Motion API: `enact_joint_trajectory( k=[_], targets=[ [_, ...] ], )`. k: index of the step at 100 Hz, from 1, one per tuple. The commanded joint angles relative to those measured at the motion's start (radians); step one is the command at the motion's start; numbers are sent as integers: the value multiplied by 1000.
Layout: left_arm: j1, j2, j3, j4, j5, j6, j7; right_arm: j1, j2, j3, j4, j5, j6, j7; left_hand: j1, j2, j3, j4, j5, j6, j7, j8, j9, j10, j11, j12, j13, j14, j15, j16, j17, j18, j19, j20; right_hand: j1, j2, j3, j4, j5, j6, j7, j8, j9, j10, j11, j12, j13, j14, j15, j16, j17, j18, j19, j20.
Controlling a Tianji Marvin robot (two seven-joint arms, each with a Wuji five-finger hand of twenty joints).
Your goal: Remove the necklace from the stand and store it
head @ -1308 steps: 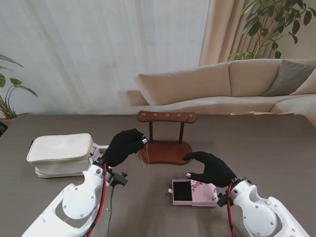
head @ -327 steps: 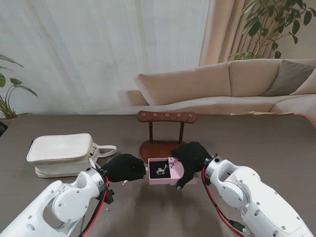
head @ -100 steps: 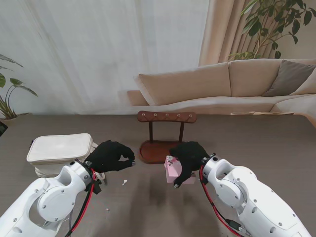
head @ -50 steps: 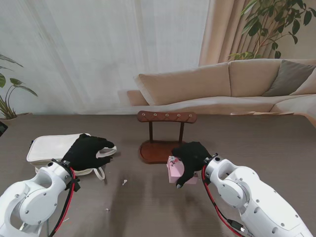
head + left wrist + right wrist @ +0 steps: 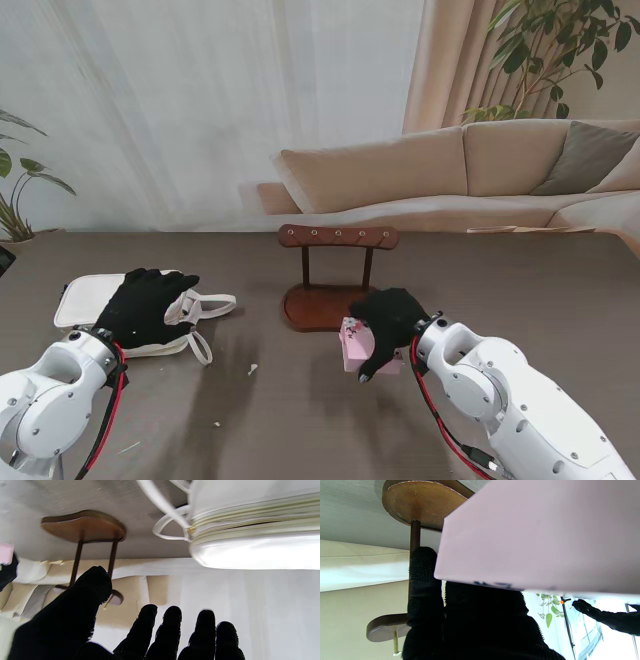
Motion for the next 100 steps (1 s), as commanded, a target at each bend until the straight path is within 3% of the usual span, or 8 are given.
enact_joint_trajectory(
  k=[1,18,40,50,61,74,100],
  targets=[
    [9,7,-18,14,13,10,-19,-4,0,-1,-4,-4,-5,12,-42,-52,29,-11,-59,6,-30,-23,-62,-17,-11,-23,-60,-27,-28,-64,-41,-53,-87,-29,419,69,451,41,135,-312,470,67,115,-147,89,82,68,-28,57,33,-217,1,33,-24],
    [20,9,-49,39,79,24,4,-1,0,-1,0,-6,-4,10,-61,-70,37,-16,-124,2,-53,-59,-134,-28,-16,-47,-116,-64,-45,-175,-33,-93,-253,-50,420,69,452,41,134,-312,470,67,115,-147,89,82,69,-29,58,33,-217,1,33,-24],
    [26,19,-87,67,182,36,-15,1,0,-3,5,-6,-4,12,-67,-100,49,-22,-233,-10,-83,-97,-242,-38,-41,-71,-177,-104,-59,-211,-48,-138,-311,-53,419,70,451,41,134,-311,470,67,115,-146,89,82,68,-28,58,33,-216,1,33,-24],
    [15,20,-83,92,207,51,-1,2,0,-6,7,-5,-3,12,-66,-103,54,-23,-281,-17,-79,-117,-293,-41,-41,-83,-210,-122,-70,-238,-31,-152,-366,-116,419,70,451,42,134,-311,470,67,115,-146,89,82,68,-27,58,33,-217,0,33,-24],
    [-2,24,-74,119,248,64,16,2,1,-7,7,-4,-4,16,-68,-119,75,-25,-276,-22,-70,-104,-315,-35,-40,-85,-228,-126,-70,-257,-22,-162,-398,-186,418,69,451,41,134,-311,470,67,115,-147,89,82,69,-28,58,33,-217,0,33,-24],
    [-30,31,-60,154,299,77,15,1,1,-7,7,0,-4,20,-71,-134,98,-27,-264,-19,-66,-88,-320,-30,-38,-85,-238,-128,-63,-247,-19,-174,-406,-227,419,71,451,42,134,-312,470,67,115,-146,89,82,69,-28,58,33,-217,0,33,-25],
    [-89,43,-32,211,332,87,-62,-1,1,-6,12,7,-1,24,-71,-155,125,-31,-211,-18,-48,-62,-285,-37,-22,-79,-217,-134,-38,-201,-17,-176,-389,-235,419,71,451,43,134,-311,470,67,115,-145,90,83,67,-28,58,33,-218,0,33,-25]
  ],
)
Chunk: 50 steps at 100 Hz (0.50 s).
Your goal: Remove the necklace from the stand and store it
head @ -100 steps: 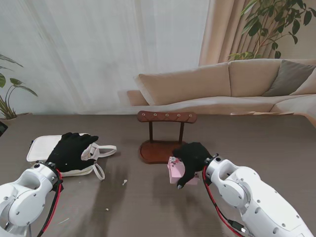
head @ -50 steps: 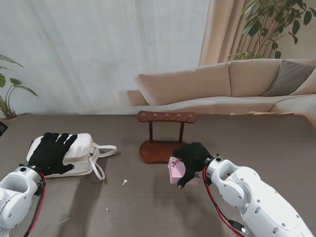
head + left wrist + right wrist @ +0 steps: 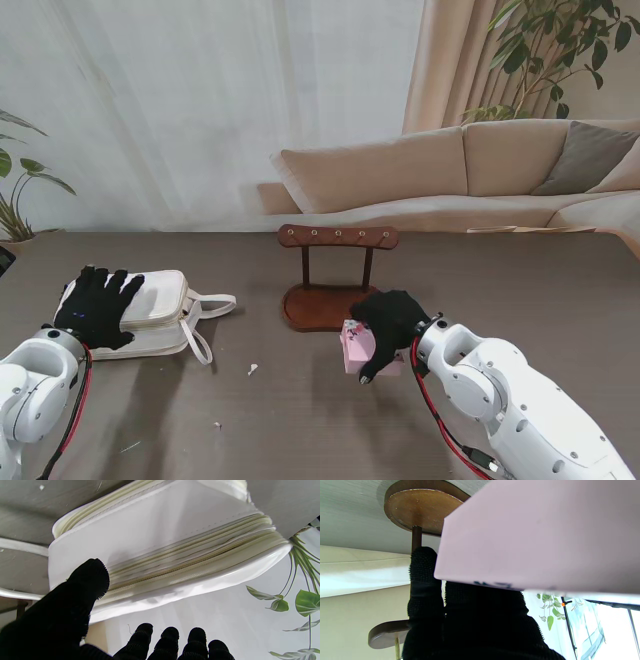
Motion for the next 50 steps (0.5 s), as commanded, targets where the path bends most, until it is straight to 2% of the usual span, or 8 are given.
enact_joint_trajectory(
  k=[1,11,25,43,50],
  targets=[
    [-6,6,1,7,-6,-1,-42,-4,0,-1,0,-1,-2,17,-31,-45,43,-30,26,-4,6,11,-2,-11,5,-4,-22,-16,16,27,1,-35,-24,-14,419,71,451,43,134,-311,470,67,115,-145,90,82,68,-29,58,33,-218,0,33,-25],
    [-7,9,5,14,-5,-6,-67,-4,0,0,5,2,-2,17,-40,-59,44,-33,54,-7,19,23,18,-11,13,0,-9,-13,24,48,-1,-29,-13,-4,419,71,451,43,134,-311,470,67,115,-146,90,82,68,-28,59,33,-218,-1,33,-25],
    [-4,12,4,12,13,-24,-95,-4,0,0,8,7,1,19,-88,-72,60,-47,56,2,11,37,24,-9,10,4,-7,-12,28,115,-10,-27,13,36,420,70,451,42,133,-309,469,67,115,-145,90,82,69,-27,59,33,-218,0,33,-24],
    [-19,14,19,44,35,-9,-62,-5,0,-4,9,10,0,19,-85,-88,95,-50,58,26,14,42,38,-6,21,10,11,-10,41,155,-11,-22,32,70,419,71,451,42,133,-310,469,68,115,-144,90,82,68,-25,60,33,-218,0,33,-24],
    [-26,16,27,60,56,-6,-40,-5,-1,-6,10,11,0,18,-60,-92,111,-46,89,34,40,63,75,-9,38,26,38,-10,62,223,9,-11,57,114,419,72,451,43,133,-311,469,68,115,-145,90,82,67,-25,60,33,-218,0,33,-24]
  ],
)
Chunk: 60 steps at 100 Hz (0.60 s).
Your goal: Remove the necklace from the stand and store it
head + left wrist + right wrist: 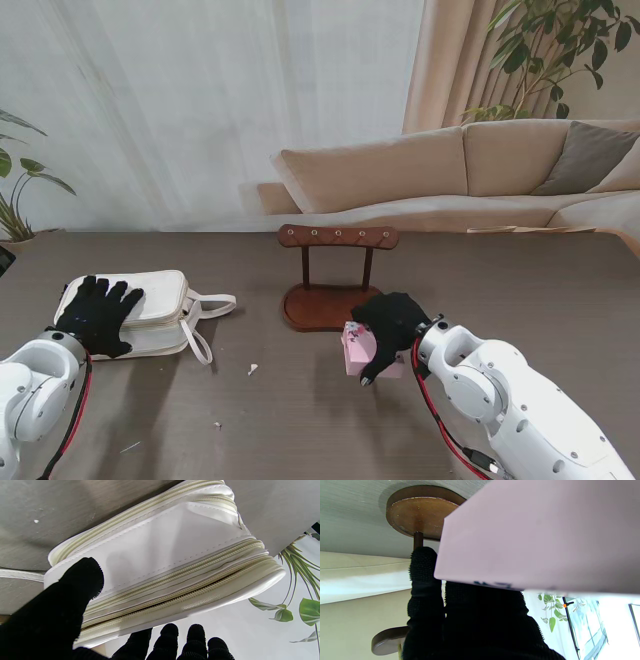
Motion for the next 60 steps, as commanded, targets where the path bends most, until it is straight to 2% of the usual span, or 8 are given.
enact_joint_trajectory(
  k=[1,11,26,33,45,48,51,60],
  targets=[
    [-7,2,5,19,21,5,-2,-4,-1,-4,-1,0,-1,14,7,-47,52,-34,42,37,33,26,41,-3,19,24,40,-6,27,75,20,-6,22,34,420,71,451,43,133,-311,469,68,115,-145,90,82,68,-28,60,33,-218,0,33,-24],
    [-21,6,24,60,54,9,69,-3,-1,-5,1,1,0,14,40,-54,80,-27,129,28,103,98,142,-15,69,67,138,10,56,280,123,37,75,73,419,72,450,43,133,-310,469,68,115,-144,90,83,68,-29,61,34,-219,-1,33,-24],
    [-44,15,56,121,96,11,167,-1,-2,-7,6,5,2,13,71,-62,119,-22,242,-26,278,252,298,-39,156,141,311,42,81,344,135,65,469,169,420,71,451,43,134,-309,469,68,115,-144,91,83,69,-26,61,34,-218,0,34,-24],
    [-56,19,72,148,110,16,214,0,-2,-8,8,7,3,13,83,-64,136,-20,280,-44,394,320,366,-41,194,171,388,56,104,371,108,68,713,165,420,72,450,43,134,-309,468,68,116,-143,91,83,68,-28,61,33,-219,0,33,-24],
    [-78,22,98,194,113,35,296,3,-3,-12,14,10,5,11,112,-54,156,-16,350,-71,638,423,492,-42,274,253,495,56,222,499,184,97,869,174,420,70,450,43,133,-309,468,68,116,-142,91,83,69,-25,62,34,-218,0,33,-24],
    [-84,22,104,206,108,38,316,4,-3,-13,15,11,5,11,160,-71,119,-74,374,-90,715,452,531,-40,298,277,522,51,260,537,210,104,898,183,420,71,451,43,134,-308,468,69,116,-142,91,83,68,-24,62,34,-218,0,33,-24],
    [-90,22,109,215,104,40,331,5,-3,-14,17,11,5,10,210,-83,65,-99,391,-110,797,438,565,-43,314,305,549,58,282,573,231,110,921,190,420,72,451,43,134,-308,468,69,116,-142,91,83,68,-27,61,33,-218,0,33,-24],
    [-103,24,121,235,98,39,363,6,-3,-16,20,13,6,8,289,-93,3,-96,454,-153,995,409,653,-53,364,366,622,58,363,649,296,122,981,211,420,72,450,43,134,-308,468,69,116,-142,91,83,69,-26,62,34,-218,-1,34,-24]
  ],
)
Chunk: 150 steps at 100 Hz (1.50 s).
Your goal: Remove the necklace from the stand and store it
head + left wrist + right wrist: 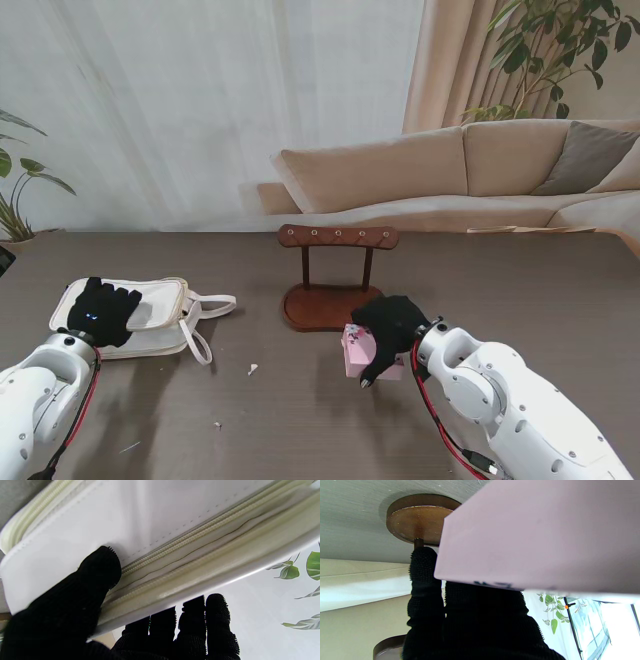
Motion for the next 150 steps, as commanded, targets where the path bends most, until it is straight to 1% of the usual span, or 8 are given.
enact_joint_trajectory(
  k=[1,12,20,28,42,54,84,150],
  targets=[
    [-5,1,3,18,-1,0,-21,1,-3,-3,1,-1,1,11,113,8,11,1,174,-119,285,32,72,-11,32,97,69,18,63,64,46,34,59,27,420,72,451,43,134,-308,468,69,116,-142,91,83,68,-23,62,33,-218,-1,34,-24],
    [-21,2,14,41,-16,-13,1,3,-3,-4,5,1,1,8,145,9,19,4,246,-113,390,11,180,-12,-9,273,141,27,120,110,123,46,97,30,419,72,450,42,134,-308,468,69,115,-142,92,83,69,-26,62,33,-217,-1,34,-24],
    [-33,5,21,57,-17,-29,24,6,-4,-6,9,2,2,5,149,-8,43,2,254,-99,425,-25,239,-16,-42,318,188,33,143,123,181,57,118,24,420,73,450,43,134,-308,468,69,115,-143,91,83,69,-24,62,33,-218,-2,33,-24],
    [-44,5,27,72,-28,-47,57,8,-4,-8,12,3,2,4,169,-33,77,2,248,-66,520,-145,337,-24,-109,359,265,48,143,112,264,84,133,-1,421,72,449,43,134,-308,468,69,115,-142,92,83,69,-23,62,33,-218,-2,34,-25],
    [-55,-1,27,85,-71,-91,120,11,-4,-10,17,6,2,4,210,-82,132,25,237,-8,592,-132,415,-28,-99,411,364,73,120,79,341,128,144,-27,422,75,450,44,133,-308,468,69,115,-143,92,83,69,-23,63,33,-217,-2,34,-25],
    [-39,-7,2,50,-90,-146,121,14,-5,-11,23,9,3,4,226,-112,165,43,244,9,607,-132,422,-26,-87,440,384,89,102,67,346,139,144,-38,421,74,449,44,132,-307,468,69,114,-141,92,83,70,-24,63,33,-217,-2,34,-25],
    [43,-16,-69,-91,-98,-269,74,23,-6,-15,37,17,4,-1,229,-133,178,47,256,12,609,-139,431,-28,-83,452,395,97,91,78,343,135,146,-42,422,75,449,44,132,-306,468,69,114,-142,92,84,70,-24,63,33,-216,-2,34,-25],
    [155,-23,-56,-271,-103,-412,21,33,-10,-11,60,26,11,-18,231,-149,182,45,270,14,606,-147,439,-11,-87,456,400,97,82,92,337,133,146,-41,423,73,449,44,134,-303,468,69,115,-137,93,83,72,-20,63,33,-215,-2,35,-26]
  ],
)
